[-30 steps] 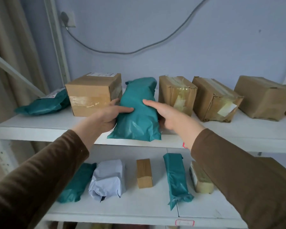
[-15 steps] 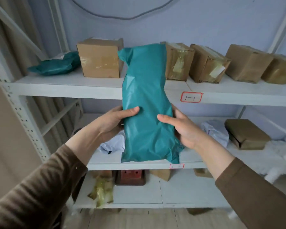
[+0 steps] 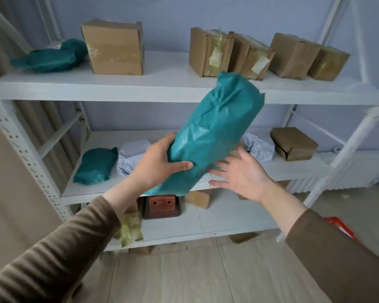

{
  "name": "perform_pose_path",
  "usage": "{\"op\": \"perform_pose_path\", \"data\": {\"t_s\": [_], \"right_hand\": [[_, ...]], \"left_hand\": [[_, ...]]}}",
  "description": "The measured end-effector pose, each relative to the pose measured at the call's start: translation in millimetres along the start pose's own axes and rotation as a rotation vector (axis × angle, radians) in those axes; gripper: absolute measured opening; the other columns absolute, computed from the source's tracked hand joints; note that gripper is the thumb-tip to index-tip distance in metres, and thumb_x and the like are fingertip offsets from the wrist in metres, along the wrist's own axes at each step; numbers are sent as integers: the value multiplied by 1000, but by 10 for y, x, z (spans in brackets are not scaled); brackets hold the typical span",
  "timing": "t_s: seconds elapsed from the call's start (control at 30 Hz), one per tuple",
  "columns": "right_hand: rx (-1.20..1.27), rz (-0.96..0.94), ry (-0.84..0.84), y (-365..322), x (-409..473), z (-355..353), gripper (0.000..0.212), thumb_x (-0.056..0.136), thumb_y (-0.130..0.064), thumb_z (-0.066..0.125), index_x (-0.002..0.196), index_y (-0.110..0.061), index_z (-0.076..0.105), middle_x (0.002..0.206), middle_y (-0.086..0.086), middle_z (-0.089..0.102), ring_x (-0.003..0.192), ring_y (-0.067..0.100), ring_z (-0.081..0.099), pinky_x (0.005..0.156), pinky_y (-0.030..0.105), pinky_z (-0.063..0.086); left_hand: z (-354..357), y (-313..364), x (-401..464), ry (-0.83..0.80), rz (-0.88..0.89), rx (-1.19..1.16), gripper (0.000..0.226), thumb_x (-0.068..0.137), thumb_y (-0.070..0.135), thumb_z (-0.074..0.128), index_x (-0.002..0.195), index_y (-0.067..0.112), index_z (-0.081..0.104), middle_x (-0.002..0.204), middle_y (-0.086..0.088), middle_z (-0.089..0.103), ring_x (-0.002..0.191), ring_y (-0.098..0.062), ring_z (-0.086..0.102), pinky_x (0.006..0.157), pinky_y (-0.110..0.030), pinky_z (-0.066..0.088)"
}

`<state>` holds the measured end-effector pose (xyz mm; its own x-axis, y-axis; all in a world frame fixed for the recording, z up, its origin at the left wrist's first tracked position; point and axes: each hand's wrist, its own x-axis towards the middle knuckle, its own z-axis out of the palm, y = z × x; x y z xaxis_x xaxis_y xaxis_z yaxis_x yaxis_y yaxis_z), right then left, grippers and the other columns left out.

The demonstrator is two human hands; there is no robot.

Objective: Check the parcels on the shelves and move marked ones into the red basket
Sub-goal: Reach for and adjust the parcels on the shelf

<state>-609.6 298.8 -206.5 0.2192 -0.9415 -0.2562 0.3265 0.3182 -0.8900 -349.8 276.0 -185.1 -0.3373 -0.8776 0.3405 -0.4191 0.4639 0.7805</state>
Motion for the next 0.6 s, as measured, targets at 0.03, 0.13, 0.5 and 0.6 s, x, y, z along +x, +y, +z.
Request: {"op": "perform_pose_path", "data": {"t_s": [0.03, 0.13, 0.5, 0.6], "right_hand": [[57, 31, -36, -23, -27, -30, 74, 100, -71, 30, 146, -20, 57, 144, 13, 64, 135, 36, 57, 112, 61, 42], [171, 37, 82, -29, -157, -127, 60, 100, -54, 44, 141, -13, 59, 149, 22, 58, 135, 46, 55, 110, 65, 45], [-233, 97, -113, -231, -481, -142, 94, 42, -68, 96, 123, -24, 77, 128, 6, 75, 116, 24, 73, 100, 43, 55], [-431, 102, -155, -275, -443, -26, 69, 65, -31, 92, 128, -22, 68, 114, 8, 80, 98, 23, 78, 82, 36, 63]], "left_hand": [[7, -8, 8, 29, 149, 195, 55, 78, 29, 90, 125, 22, 61, 111, 4, 69, 102, -22, 60, 91, -43, 52], [12, -36, 48, 81, 572, 614, 54, 80, 23, 84, 129, 14, 63, 112, -5, 66, 96, -31, 55, 82, -46, 51], [119, -430, -152, 390, 928, 837, 62, 82, -1, 84, 133, 16, 52, 131, -12, 46, 110, -34, 46, 95, -47, 41], [130, -504, -131, 387, 850, 803, 60, 83, 0, 83, 133, 15, 53, 134, -13, 46, 116, -37, 46, 104, -49, 41]]}}
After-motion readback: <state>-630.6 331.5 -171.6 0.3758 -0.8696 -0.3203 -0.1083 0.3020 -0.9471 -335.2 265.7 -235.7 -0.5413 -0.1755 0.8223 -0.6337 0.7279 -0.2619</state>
